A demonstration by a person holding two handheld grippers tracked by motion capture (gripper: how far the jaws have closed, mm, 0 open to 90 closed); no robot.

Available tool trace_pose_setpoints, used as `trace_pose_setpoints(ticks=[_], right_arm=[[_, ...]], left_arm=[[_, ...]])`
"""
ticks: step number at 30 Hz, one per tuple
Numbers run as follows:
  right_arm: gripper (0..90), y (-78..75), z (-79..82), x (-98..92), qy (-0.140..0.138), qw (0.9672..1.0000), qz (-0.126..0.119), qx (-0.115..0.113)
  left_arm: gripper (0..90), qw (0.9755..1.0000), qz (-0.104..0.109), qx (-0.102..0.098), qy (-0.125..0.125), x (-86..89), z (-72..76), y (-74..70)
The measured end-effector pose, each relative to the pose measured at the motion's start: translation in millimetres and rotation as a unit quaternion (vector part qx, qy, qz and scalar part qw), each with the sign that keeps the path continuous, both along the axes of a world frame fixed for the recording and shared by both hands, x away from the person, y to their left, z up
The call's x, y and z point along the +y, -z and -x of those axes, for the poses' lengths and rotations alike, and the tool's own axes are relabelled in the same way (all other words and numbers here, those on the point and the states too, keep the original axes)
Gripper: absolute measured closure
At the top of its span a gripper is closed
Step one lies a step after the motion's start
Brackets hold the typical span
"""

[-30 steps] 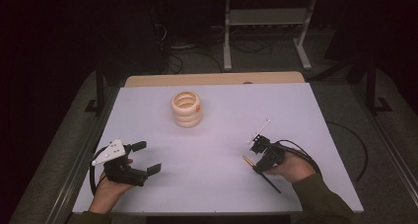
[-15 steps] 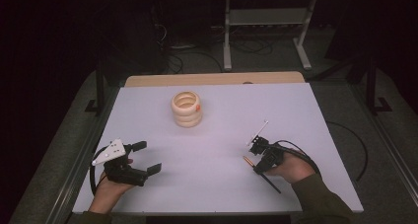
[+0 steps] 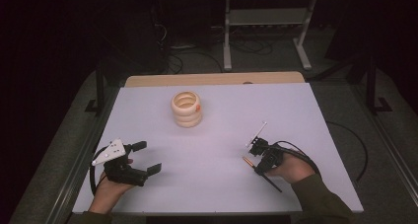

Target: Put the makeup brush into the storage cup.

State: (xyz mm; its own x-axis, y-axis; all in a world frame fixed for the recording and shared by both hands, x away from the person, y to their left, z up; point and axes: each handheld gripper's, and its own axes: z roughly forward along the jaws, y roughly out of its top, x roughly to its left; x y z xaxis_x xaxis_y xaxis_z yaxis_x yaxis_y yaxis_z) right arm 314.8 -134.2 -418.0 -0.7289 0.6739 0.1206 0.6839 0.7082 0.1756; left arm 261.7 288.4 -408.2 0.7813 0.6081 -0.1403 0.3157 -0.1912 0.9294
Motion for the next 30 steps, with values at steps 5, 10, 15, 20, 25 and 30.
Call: trace_pose_setpoints(ticks=[5,10,15,20,25,30], right_arm=[[80.7,0.0,0.1,0.2,0.000,1.0000,0.003,0.000],[80.3,0.1,0.0,-0.4,-0.010,0.9999,0.012,-0.005],[79.7,-0.1,1.1,-0.8,-0.015,0.9997,0.019,-0.002],[79.8,0.4,1.5,-0.9,-0.018,0.9996,0.020,-0.004],[80.9,0.6,2.0,-0.2,-0.016,0.9996,0.023,-0.004],[81.7,0.6,2.0,0.1,-0.015,0.9996,0.025,-0.004]], left_arm=[[0.0,1.0000,0.000,0.000,0.000,0.0,-0.1,0.1],[0.0,1.0000,0.000,0.000,0.000,0.1,0.0,0.0],[0.0,1.0000,0.000,0.000,0.000,0.0,0.0,0.0],[0.0,1.0000,0.001,0.000,-0.002,0.4,0.1,-0.2],[0.0,1.0000,0.001,0.000,-0.001,0.1,0.3,-0.2],[0.0,1.0000,0.000,0.000,-0.001,0.1,0.2,-0.2]])
